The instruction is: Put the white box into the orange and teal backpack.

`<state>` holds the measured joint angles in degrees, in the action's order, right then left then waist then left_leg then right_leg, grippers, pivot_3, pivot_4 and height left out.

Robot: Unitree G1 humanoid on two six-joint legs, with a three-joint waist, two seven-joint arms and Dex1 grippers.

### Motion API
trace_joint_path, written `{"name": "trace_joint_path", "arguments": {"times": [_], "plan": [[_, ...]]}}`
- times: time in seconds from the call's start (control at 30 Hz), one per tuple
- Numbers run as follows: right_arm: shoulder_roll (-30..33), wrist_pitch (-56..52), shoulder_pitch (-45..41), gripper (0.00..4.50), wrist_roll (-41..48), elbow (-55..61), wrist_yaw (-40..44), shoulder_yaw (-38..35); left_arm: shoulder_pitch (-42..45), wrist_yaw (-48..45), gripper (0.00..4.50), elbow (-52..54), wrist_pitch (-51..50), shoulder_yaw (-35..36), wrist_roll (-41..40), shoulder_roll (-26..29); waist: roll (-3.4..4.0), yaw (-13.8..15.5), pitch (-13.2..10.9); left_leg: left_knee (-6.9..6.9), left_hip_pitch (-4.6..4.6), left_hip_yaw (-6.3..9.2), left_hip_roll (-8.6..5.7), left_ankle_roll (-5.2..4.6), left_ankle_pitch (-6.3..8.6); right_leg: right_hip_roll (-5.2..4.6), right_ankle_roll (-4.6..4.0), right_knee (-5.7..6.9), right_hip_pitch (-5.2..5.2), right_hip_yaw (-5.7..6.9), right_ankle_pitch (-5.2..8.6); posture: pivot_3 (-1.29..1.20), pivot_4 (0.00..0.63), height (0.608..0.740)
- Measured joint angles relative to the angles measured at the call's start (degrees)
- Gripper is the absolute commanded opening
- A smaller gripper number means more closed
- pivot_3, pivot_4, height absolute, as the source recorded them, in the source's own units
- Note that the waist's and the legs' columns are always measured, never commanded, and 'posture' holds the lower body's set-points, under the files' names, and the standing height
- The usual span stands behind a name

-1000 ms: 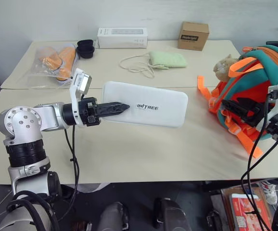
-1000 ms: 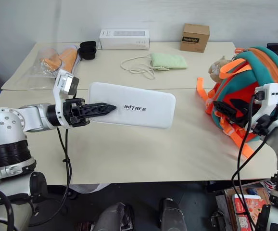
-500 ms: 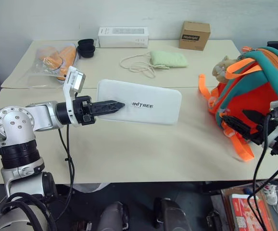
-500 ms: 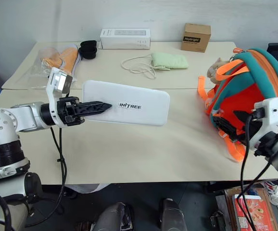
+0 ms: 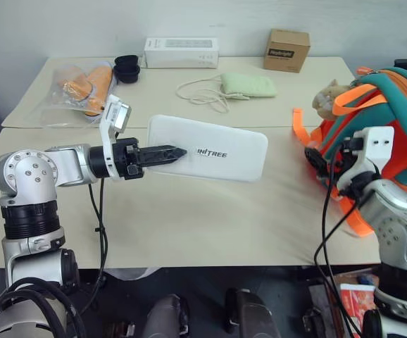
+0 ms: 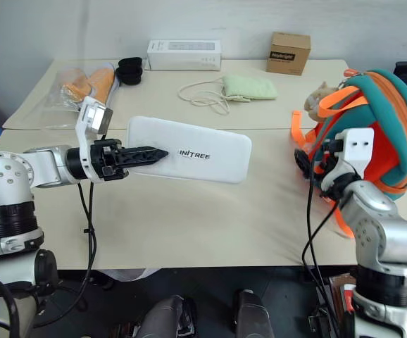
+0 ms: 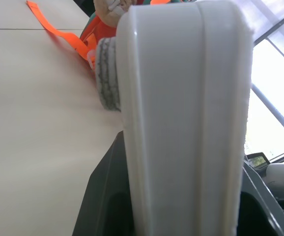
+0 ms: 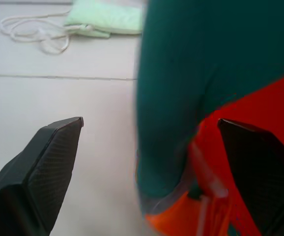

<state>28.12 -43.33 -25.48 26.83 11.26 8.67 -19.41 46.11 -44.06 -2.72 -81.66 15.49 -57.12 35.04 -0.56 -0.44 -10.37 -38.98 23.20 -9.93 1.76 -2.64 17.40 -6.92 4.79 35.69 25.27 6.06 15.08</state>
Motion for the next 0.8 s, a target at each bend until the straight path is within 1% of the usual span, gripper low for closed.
{"name": "trace_joint_path", "arguments": {"times": [0.13,0.23,0.33,0.47,0.57,0.6,0.63,0.77,0.8], "plan": [[-1.72,7.34,-6.84,4.49,-4.29,-11.93,-2.45,0.56,0.21,-0.26,1.29,-0.46,1.03,-0.81,0.03,0.01,0.0,-0.66,0.0,0.04,0.02,-0.03,0.09,0.07,-0.04,0.16,0.0,0.2,0.05,-0.04,0.0,0.0,0.15,0.74],[-2.78,11.87,-9.48,3.89,-4.79,-18.06,-2.33,-0.25,0.56,-0.26,1.29,-0.56,1.84,-0.8,0.06,0.07,0.0,-1.17,0.0,0.07,0.04,-0.04,0.1,0.08,-0.05,0.21,0.0,0.18,0.06,-0.07,0.0,0.0,0.15,0.74],[-3.08,14.61,-10.09,2.9,-4.7,-20.38,-0.03,-0.73,0.66,-0.19,1.29,-0.63,2.52,-0.77,0.07,0.23,0.0,-1.29,0.0,0.08,0.03,-0.05,0.13,0.08,-0.05,0.24,0.0,0.18,0.06,-0.1,0.0,0.0,0.15,0.74],[-2.86,14.83,-10.07,1.46,-3.75,-20.7,4.37,-0.7,0.66,0.52,1.29,-1.23,2.65,-0.18,0.06,0.37,0.0,-1.38,0.0,0.08,0.03,-0.05,0.17,0.1,-0.06,0.26,0.0,0.19,0.07,-0.13,0.0,0.0,0.15,0.74],[-1.37,14.02,-9.59,0.41,-2.07,-20.27,9.05,-0.66,0.66,0.88,1.29,-1.41,2.68,0.11,0.06,0.88,0.01,-1.34,0.0,0.08,0.03,-0.05,0.16,0.1,-0.06,0.26,0.0,0.18,0.07,-0.13,0.0,0.0,0.15,0.74],[-0.27,12.73,-8.69,0.11,-0.48,-19.14,12.08,-0.51,0.66,0.91,1.29,-1.4,2.85,0.17,0.06,1.03,0.01,-1.32,0.0,0.09,0.03,-0.05,0.16,0.1,-0.06,0.26,0.0,0.17,0.07,-0.13,0.0,0.0,0.15,0.74],[1.09,10.95,-7.59,0.01,1.59,-17.6,15.56,-0.05,0.66,0.95,1.29,-1.41,3.08,0.24,0.08,1.29,0.01,-1.27,-0.01,0.1,0.04,-0.04,0.16,0.1,-0.06,0.26,0.0,0.16,0.07,-0.15,0.0,0.0,0.15,0.74],[7.5,2.49,-4.95,0.01,10.21,-10.5,29.05,1.79,0.91,0.95,1.29,-3.0,4.99,1.27,0.31,2.67,0.03,-1.16,-0.02,0.08,0.04,-0.03,0.17,0.09,-0.06,0.26,0.0,0.18,0.08,-0.12,0.0,0.0,0.15,0.74],[9.08,0.85,-4.93,0.01,12.06,-9.14,31.34,1.66,1.14,0.92,1.29,-3.79,5.38,1.63,0.41,3.21,0.03,-1.15,-0.02,0.07,0.04,-0.02,0.17,0.09,-0.06,0.25,0.0,0.17,0.07,-0.12,0.0,0.0,0.15,0.74]]}}
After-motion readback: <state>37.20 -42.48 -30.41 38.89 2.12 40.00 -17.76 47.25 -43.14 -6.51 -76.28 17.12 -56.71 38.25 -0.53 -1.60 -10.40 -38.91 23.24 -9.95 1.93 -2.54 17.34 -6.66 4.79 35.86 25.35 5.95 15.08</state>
